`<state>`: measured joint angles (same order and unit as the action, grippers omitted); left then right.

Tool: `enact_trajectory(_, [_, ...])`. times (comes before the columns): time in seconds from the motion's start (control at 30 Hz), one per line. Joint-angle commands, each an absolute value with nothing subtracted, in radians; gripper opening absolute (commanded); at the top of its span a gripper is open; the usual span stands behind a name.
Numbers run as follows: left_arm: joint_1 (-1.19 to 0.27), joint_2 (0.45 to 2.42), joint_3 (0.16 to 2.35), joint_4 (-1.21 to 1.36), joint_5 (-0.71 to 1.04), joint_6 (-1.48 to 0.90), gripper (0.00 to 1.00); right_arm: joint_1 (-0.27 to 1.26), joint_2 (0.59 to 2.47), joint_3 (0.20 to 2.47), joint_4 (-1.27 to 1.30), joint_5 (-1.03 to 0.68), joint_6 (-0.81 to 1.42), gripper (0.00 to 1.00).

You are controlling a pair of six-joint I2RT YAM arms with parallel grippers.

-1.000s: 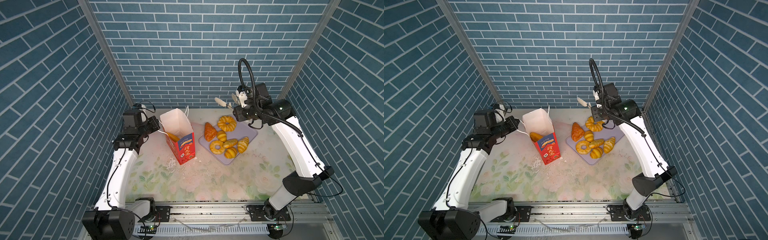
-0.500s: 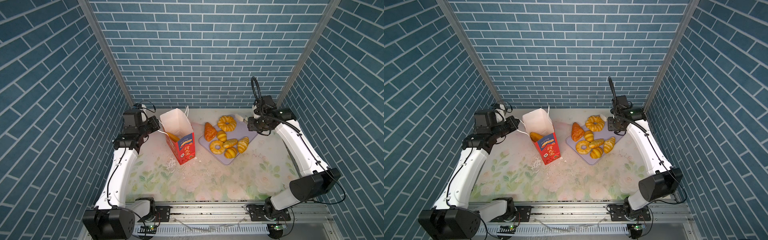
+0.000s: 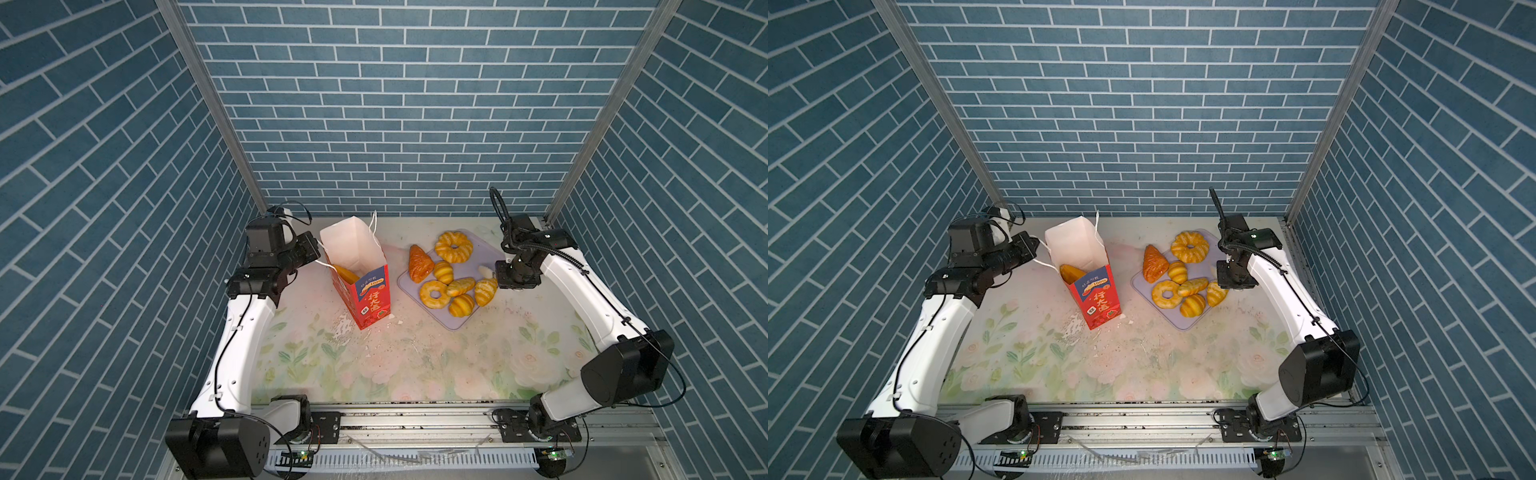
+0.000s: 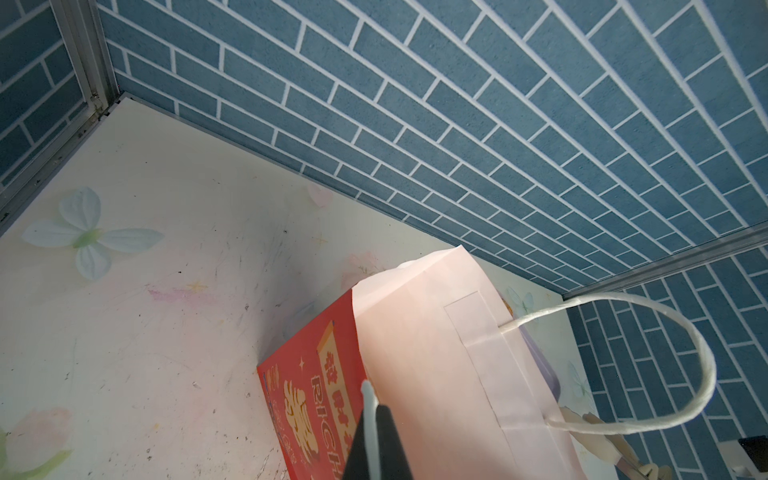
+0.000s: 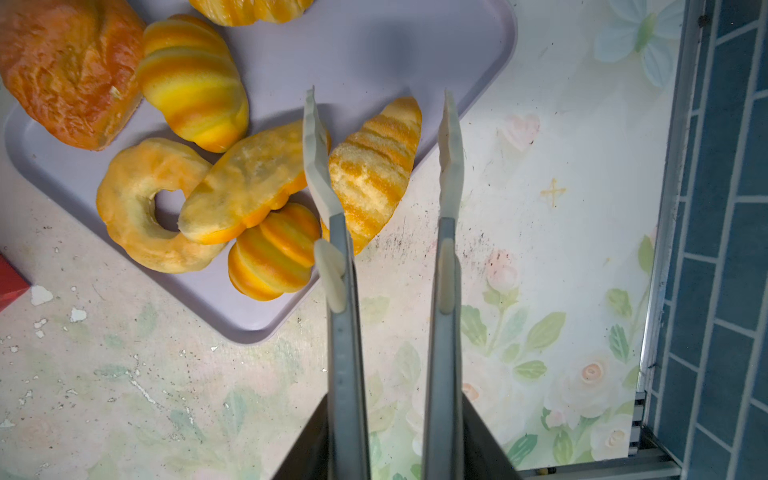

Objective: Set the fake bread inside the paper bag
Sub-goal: 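Withdraw the empty tongs with the right gripper back over the tray, then pinch the croissant on the tray with the tongs in the right gripper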

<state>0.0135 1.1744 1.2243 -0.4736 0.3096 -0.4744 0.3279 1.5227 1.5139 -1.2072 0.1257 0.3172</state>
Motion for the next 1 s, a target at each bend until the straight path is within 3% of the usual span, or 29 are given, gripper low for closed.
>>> enact_trajectory(0.0, [0.012,1.186,1.248,-0.48,0.304,-0.46,0.0,0.323,1.509,1.501,-1.235,0.094,0.335,0.41])
enact_trajectory(0.77, [0.011,1.178,1.247,-0.476,0.306,-0.459,0.0,0.304,1.606,1.405,-1.17,0.062,0.328,0.46])
enact_trajectory(0.97, [0.011,1.18,1.256,-0.48,0.304,-0.459,0.0,0.302,1.629,1.421,-1.162,0.053,0.319,0.38])
